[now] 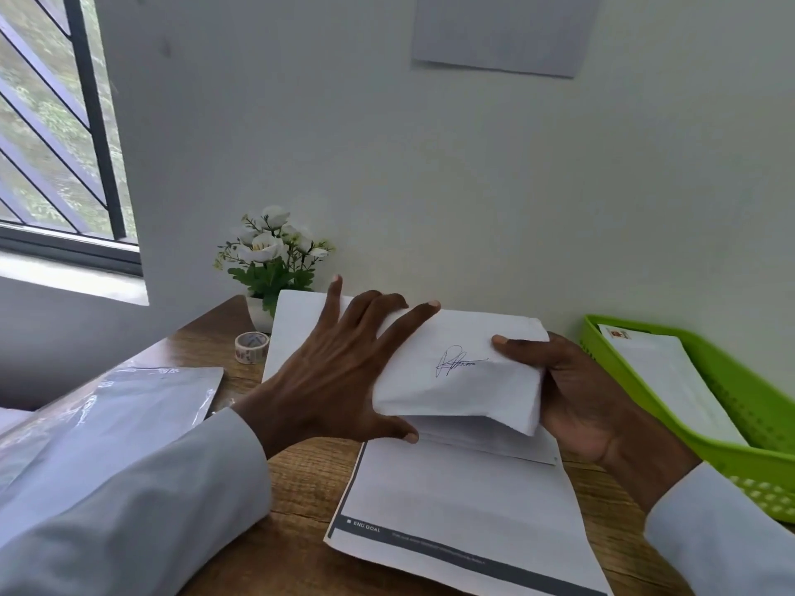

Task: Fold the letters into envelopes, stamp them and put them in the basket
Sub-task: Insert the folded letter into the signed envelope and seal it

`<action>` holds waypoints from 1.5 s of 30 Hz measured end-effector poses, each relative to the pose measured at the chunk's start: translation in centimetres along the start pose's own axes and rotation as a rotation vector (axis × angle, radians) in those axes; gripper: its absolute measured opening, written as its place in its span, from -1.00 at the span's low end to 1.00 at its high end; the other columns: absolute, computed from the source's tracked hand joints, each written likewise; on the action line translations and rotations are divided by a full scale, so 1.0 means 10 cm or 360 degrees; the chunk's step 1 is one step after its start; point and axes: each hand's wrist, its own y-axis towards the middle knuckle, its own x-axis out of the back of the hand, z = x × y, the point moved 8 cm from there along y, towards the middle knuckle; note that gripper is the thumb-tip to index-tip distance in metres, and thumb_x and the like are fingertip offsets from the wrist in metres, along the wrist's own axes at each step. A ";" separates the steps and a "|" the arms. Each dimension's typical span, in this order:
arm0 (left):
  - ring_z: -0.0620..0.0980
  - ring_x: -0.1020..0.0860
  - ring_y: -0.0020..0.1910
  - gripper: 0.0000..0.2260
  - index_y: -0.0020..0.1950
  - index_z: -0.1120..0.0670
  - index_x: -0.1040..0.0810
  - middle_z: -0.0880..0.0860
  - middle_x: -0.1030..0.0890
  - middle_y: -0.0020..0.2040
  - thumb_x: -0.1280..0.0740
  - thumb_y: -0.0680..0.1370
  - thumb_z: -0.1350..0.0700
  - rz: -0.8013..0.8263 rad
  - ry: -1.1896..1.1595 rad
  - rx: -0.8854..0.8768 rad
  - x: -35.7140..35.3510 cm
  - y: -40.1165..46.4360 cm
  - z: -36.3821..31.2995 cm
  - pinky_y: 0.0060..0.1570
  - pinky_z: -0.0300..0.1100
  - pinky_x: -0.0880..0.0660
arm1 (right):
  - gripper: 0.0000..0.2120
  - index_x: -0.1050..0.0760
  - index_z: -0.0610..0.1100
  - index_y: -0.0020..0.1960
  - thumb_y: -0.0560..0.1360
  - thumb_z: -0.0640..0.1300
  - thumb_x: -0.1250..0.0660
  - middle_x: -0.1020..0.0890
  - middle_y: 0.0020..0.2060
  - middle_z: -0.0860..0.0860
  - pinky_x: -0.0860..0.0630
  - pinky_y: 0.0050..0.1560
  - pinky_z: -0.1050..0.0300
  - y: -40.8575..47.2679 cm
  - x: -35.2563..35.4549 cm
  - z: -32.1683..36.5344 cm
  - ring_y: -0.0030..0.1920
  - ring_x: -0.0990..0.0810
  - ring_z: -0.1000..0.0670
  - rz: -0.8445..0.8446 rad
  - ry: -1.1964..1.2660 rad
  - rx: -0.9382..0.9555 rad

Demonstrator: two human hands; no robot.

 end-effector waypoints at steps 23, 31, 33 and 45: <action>-0.04 -0.31 0.18 0.02 0.52 -0.01 -0.16 0.00 -0.36 0.31 -0.38 0.22 -0.49 0.0198 -0.0271 0.0181 -0.29 -0.25 0.67 0.22 -0.08 -0.34 | -0.61 -0.61 0.03 0.13 0.39 0.20 -0.46 -0.58 -0.03 0.21 -0.50 0.13 0.17 0.22 0.34 -0.31 0.04 -0.57 0.14 -0.0063 -0.2306 0.0332; -0.14 -0.26 0.20 0.02 0.52 -0.03 -0.16 -0.03 -0.35 0.34 -0.41 0.22 -0.48 0.0253 -0.0325 0.0153 -0.33 -0.28 0.64 0.22 -0.17 -0.24 | -0.64 -0.61 0.04 0.12 0.37 0.12 -0.51 -0.60 -0.08 0.12 -0.51 0.10 0.08 0.27 0.34 -0.38 0.00 -0.55 0.11 0.0049 -0.2235 0.0295; -0.10 -0.27 0.22 0.03 0.52 -0.04 -0.15 -0.03 -0.34 0.35 -0.39 0.21 -0.50 0.0259 -0.0323 0.0158 -0.33 -0.28 0.63 0.22 -0.17 -0.24 | -0.65 -0.58 0.06 0.13 0.39 0.11 -0.50 -0.58 -0.04 0.12 -0.50 0.10 0.10 0.28 0.35 -0.40 0.01 -0.53 0.12 0.0070 -0.2243 0.0276; -0.06 -0.30 0.26 0.03 0.52 -0.04 -0.14 -0.03 -0.33 0.36 -0.43 0.20 -0.47 0.0236 -0.0334 0.0156 -0.36 -0.29 0.68 0.27 -0.12 -0.27 | -0.63 -0.57 -0.04 0.14 0.38 -0.07 -0.56 -0.56 -0.05 0.08 -0.40 -0.15 0.47 0.26 0.35 -0.46 -0.13 -0.49 0.20 0.0232 -0.2001 -0.0013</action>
